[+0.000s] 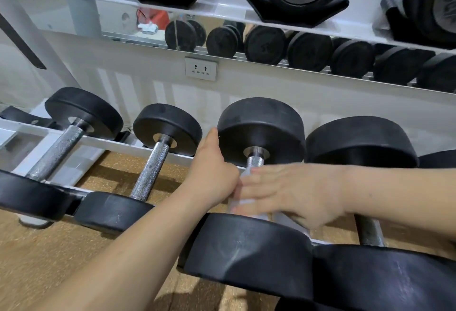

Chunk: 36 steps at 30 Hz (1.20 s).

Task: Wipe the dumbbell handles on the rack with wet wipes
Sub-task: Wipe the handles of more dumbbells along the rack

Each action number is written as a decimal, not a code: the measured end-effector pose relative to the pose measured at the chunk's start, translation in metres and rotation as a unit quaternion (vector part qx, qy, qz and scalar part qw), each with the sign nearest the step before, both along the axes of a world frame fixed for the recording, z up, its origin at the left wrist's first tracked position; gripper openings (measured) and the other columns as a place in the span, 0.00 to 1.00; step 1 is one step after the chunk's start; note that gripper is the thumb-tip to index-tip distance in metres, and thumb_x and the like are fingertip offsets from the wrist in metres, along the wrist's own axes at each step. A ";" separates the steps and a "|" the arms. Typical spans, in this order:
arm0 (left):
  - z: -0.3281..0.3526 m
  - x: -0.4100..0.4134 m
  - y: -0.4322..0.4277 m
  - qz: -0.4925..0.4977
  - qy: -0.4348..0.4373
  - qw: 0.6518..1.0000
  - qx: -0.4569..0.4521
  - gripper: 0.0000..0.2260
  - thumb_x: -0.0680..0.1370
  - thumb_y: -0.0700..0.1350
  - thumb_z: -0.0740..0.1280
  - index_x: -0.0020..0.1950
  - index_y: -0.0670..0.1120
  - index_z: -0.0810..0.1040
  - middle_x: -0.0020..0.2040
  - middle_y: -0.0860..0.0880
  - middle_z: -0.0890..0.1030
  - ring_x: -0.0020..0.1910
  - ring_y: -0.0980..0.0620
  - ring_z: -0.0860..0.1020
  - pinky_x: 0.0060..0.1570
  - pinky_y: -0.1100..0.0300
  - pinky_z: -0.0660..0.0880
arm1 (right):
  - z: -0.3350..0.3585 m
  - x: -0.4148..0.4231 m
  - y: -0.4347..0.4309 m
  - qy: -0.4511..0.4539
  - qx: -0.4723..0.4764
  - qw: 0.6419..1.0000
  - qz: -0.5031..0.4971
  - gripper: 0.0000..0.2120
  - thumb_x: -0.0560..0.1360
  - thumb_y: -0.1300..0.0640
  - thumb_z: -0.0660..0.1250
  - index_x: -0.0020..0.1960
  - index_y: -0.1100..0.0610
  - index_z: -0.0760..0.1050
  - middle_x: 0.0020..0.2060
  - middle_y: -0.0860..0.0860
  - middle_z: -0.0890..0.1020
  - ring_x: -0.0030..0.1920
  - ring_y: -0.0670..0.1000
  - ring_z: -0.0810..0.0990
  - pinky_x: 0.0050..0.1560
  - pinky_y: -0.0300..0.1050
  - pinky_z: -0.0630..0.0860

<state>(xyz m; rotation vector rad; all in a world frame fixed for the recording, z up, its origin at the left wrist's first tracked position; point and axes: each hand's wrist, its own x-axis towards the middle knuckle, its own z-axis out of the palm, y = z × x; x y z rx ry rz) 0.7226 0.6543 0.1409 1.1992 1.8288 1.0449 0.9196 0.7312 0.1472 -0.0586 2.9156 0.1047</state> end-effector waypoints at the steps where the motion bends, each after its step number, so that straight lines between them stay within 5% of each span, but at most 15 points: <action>1: -0.001 0.000 0.001 -0.001 0.001 1.000 0.000 0.35 0.64 0.41 0.59 0.72 0.52 0.68 0.69 0.49 0.75 0.65 0.47 0.76 0.63 0.44 0.78 | 0.002 -0.002 0.007 0.032 -0.001 0.999 -0.039 0.43 0.67 0.67 0.68 0.82 0.56 0.63 0.82 0.54 0.64 0.84 0.55 0.55 0.81 0.59 0.58; 4: 0.001 0.000 -0.001 -0.007 0.012 0.999 -0.035 0.32 0.68 0.39 0.64 0.73 0.47 0.66 0.68 0.46 0.75 0.65 0.48 0.76 0.61 0.48 0.78 | 0.000 -0.004 0.008 0.066 0.022 0.993 -0.097 0.44 0.65 0.67 0.72 0.80 0.61 0.66 0.80 0.57 0.66 0.83 0.59 0.58 0.79 0.61 0.62; 8: 0.005 -0.001 -0.005 -0.017 0.074 0.992 -0.106 0.12 0.66 0.40 0.61 0.49 0.44 0.72 0.45 0.45 0.79 0.44 0.44 0.77 0.44 0.52 0.77 | -0.015 -0.003 -0.018 0.053 0.062 0.995 0.059 0.34 0.75 0.61 0.70 0.79 0.56 0.65 0.77 0.52 0.67 0.81 0.55 0.58 0.81 0.55 0.56; 11: 0.006 0.002 -0.008 -0.065 0.075 0.986 -0.137 0.07 0.65 0.41 0.61 0.41 0.49 0.67 0.37 0.47 0.76 0.36 0.45 0.75 0.37 0.54 0.74 | -0.006 -0.004 0.008 0.086 0.103 0.991 0.000 0.42 0.62 0.67 0.75 0.76 0.59 0.71 0.75 0.56 0.74 0.78 0.58 0.68 0.80 0.56 0.62; 13: 0.007 0.003 -0.008 -0.065 0.073 0.987 -0.131 0.08 0.70 0.36 0.61 0.43 0.48 0.67 0.37 0.49 0.72 0.35 0.45 0.71 0.35 0.56 0.70 | -0.002 -0.004 0.012 0.070 0.127 0.988 -0.060 0.44 0.60 0.67 0.76 0.75 0.62 0.71 0.73 0.59 0.74 0.78 0.62 0.68 0.81 0.55 0.58; 16: 0.005 0.002 -0.007 -0.059 0.092 0.987 -0.117 0.15 0.74 0.35 0.63 0.58 0.49 0.72 0.57 0.46 0.78 0.56 0.42 0.79 0.57 0.52 0.77 | -0.015 -0.008 -0.014 0.042 0.206 0.977 0.022 0.27 0.72 0.61 0.68 0.71 0.58 0.71 0.64 0.56 0.77 0.74 0.63 0.67 0.81 0.60 0.55; 19: 0.002 0.002 -0.006 -0.069 0.095 0.986 -0.119 0.26 0.75 0.37 0.63 0.74 0.45 0.71 0.71 0.44 0.76 0.68 0.42 0.75 0.68 0.51 0.73 | -0.011 -0.012 -0.007 0.068 0.144 0.985 0.062 0.23 0.74 0.64 0.64 0.70 0.56 0.75 0.61 0.53 0.79 0.72 0.59 0.71 0.79 0.55 0.58; 24: 0.006 0.005 -0.008 -0.071 0.082 0.988 -0.113 0.20 0.75 0.37 0.63 0.67 0.44 0.73 0.65 0.40 0.78 0.56 0.38 0.79 0.58 0.45 0.78 | -0.016 -0.008 0.013 0.119 0.096 0.987 -0.043 0.20 0.79 0.64 0.58 0.68 0.59 0.78 0.69 0.56 0.79 0.76 0.58 0.70 0.77 0.56 0.66; 27: 0.004 0.004 -0.008 -0.065 0.075 0.988 -0.118 0.30 0.74 0.37 0.63 0.78 0.47 0.67 0.71 0.44 0.75 0.69 0.43 0.75 0.68 0.49 0.74 | -0.025 -0.015 -0.005 0.088 0.086 0.992 0.012 0.15 0.79 0.65 0.62 0.62 0.57 0.80 0.68 0.55 0.79 0.78 0.56 0.67 0.77 0.55 0.66; 29: 0.004 0.003 -0.008 -0.066 0.070 0.988 -0.119 0.31 0.74 0.38 0.64 0.78 0.47 0.67 0.72 0.45 0.75 0.70 0.43 0.75 0.69 0.50 0.72 | -0.017 -0.017 -0.004 0.095 0.050 0.994 0.020 0.17 0.77 0.65 0.65 0.64 0.55 0.79 0.69 0.55 0.77 0.76 0.56 0.70 0.73 0.54 0.70; 33: 0.007 0.005 -0.007 -0.063 0.043 0.992 -0.100 0.22 0.72 0.42 0.65 0.67 0.49 0.74 0.59 0.44 0.80 0.50 0.45 0.80 0.51 0.51 0.79 | -0.011 -0.013 0.015 0.121 0.057 0.989 -0.069 0.30 0.74 0.71 0.59 0.75 0.59 0.73 0.72 0.58 0.76 0.75 0.59 0.73 0.74 0.57 0.71; 36: 0.011 0.006 -0.010 -0.055 0.046 0.992 -0.101 0.22 0.68 0.40 0.62 0.63 0.50 0.73 0.55 0.47 0.79 0.53 0.44 0.80 0.58 0.50 0.79 | -0.016 -0.020 0.003 0.056 0.043 0.990 -0.121 0.29 0.77 0.65 0.62 0.77 0.54 0.71 0.72 0.53 0.76 0.76 0.58 0.70 0.72 0.59 0.73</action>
